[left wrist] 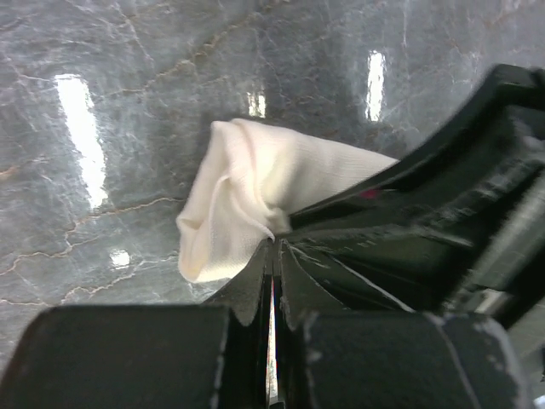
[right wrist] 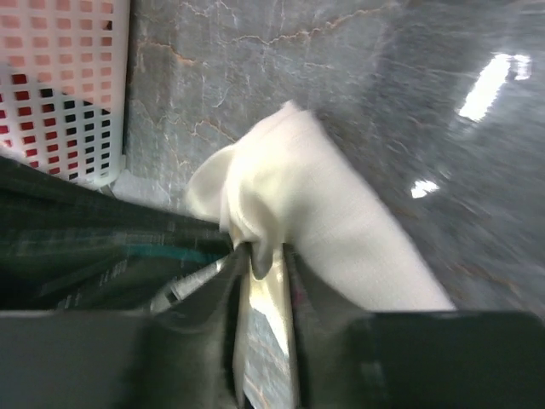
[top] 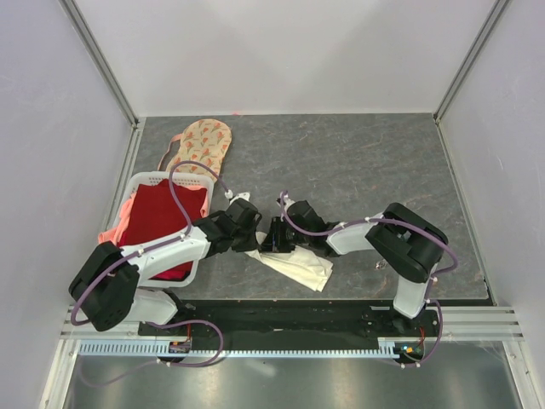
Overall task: Fold the napkin into a case and place the utensils inside
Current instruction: Grasp the top corner of the smaller rectangle folded napkin from the folded napkin.
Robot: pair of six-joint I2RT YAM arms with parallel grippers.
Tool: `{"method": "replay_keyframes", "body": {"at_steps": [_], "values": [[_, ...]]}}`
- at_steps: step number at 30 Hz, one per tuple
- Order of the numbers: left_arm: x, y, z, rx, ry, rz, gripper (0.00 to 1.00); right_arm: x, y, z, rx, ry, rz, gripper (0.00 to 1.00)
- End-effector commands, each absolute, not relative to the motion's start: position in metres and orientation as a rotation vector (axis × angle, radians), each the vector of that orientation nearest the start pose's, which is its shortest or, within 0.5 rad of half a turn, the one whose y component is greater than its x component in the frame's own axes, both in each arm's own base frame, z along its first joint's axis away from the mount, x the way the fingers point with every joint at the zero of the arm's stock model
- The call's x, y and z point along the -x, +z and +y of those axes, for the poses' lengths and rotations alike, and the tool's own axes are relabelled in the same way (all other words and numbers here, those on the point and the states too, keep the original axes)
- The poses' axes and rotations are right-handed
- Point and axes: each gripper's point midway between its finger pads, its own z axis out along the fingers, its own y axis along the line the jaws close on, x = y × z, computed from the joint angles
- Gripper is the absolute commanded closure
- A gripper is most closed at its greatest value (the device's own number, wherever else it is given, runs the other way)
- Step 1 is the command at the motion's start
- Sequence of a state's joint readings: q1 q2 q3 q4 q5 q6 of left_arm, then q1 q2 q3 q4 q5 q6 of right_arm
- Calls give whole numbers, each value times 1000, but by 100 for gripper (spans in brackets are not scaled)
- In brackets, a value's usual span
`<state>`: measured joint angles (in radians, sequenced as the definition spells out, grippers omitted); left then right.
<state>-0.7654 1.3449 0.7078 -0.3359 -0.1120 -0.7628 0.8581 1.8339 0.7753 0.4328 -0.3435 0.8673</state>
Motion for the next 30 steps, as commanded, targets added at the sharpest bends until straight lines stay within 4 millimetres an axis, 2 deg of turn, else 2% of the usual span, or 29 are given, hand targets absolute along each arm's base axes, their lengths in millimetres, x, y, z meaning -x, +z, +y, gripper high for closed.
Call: {"method": "replay_keyframes", "body": {"at_steps": [1, 6, 11, 13, 17, 18, 19, 24, 27, 30], "values": [[-230, 65, -229, 79, -535, 2523, 98, -214, 48, 370, 243, 1229, 2442, 68], [-229, 65, -229, 75, -542, 2525, 98, -215, 57, 357, 259, 1173, 2427, 65], [-228, 63, -230, 68, -547, 2535, 98, -221, 56, 358, 273, 1155, 2425, 66], [-228, 64, -231, 71, -552, 2533, 98, -225, 55, 364, 267, 1168, 2423, 70], [-228, 65, -233, 72, -569, 2533, 98, -227, 54, 379, 277, 1227, 2422, 88], [-228, 65, -234, 71, -568, 2534, 98, -227, 60, 387, 295, 1239, 2406, 90], [-228, 65, -234, 71, -573, 2535, 98, -228, 54, 388, 301, 1215, 2422, 91], [-228, 61, -234, 72, -564, 2542, 98, -224, 53, 411, 317, 1271, 2413, 94], [-230, 58, -233, 82, -545, 2548, 98, -222, 41, 404, 302, 1237, 2446, 94], [-229, 57, -230, 83, -532, 2544, 98, -222, 41, 391, 297, 1201, 2450, 90]]}}
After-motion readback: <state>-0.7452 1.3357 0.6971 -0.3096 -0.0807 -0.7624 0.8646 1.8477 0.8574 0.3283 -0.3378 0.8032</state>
